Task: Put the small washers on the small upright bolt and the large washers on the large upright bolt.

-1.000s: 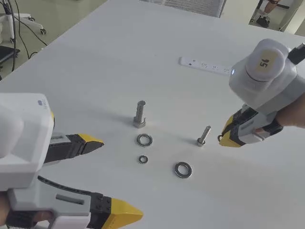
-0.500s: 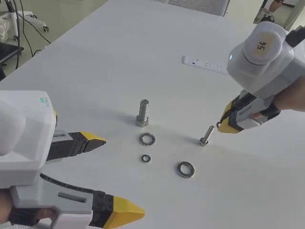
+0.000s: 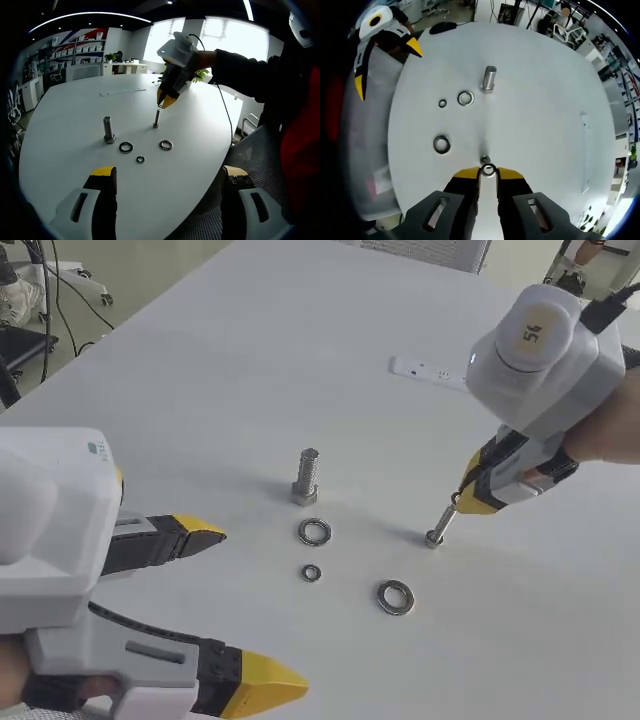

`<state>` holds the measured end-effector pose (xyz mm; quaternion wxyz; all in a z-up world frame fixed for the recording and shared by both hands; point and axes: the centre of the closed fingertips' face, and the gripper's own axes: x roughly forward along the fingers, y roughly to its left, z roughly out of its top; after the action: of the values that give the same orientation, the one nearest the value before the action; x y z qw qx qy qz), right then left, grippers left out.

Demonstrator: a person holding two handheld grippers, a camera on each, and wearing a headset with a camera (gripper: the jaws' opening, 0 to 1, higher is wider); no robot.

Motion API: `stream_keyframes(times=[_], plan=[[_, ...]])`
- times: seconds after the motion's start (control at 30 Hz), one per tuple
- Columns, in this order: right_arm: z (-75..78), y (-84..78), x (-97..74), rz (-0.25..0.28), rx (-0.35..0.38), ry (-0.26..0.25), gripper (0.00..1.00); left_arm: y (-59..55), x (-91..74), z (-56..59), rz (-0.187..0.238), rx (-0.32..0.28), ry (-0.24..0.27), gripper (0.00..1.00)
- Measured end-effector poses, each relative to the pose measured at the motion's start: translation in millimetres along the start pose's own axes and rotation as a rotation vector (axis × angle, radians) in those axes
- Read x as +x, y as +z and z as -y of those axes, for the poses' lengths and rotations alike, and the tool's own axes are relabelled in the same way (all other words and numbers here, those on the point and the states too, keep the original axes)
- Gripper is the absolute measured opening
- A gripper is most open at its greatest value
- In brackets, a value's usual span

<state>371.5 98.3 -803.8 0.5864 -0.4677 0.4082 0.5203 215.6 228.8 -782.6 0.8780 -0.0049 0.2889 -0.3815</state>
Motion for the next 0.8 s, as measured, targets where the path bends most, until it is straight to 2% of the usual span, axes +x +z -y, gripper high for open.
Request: stream_keyframes(times=[0.8], plan=[[-2.3, -0.9, 10.1, -0.015, 0.000, 0.029, 0.14, -2.2, 0.2, 0.6, -0.008, -0.006, 0.000, 0.86]])
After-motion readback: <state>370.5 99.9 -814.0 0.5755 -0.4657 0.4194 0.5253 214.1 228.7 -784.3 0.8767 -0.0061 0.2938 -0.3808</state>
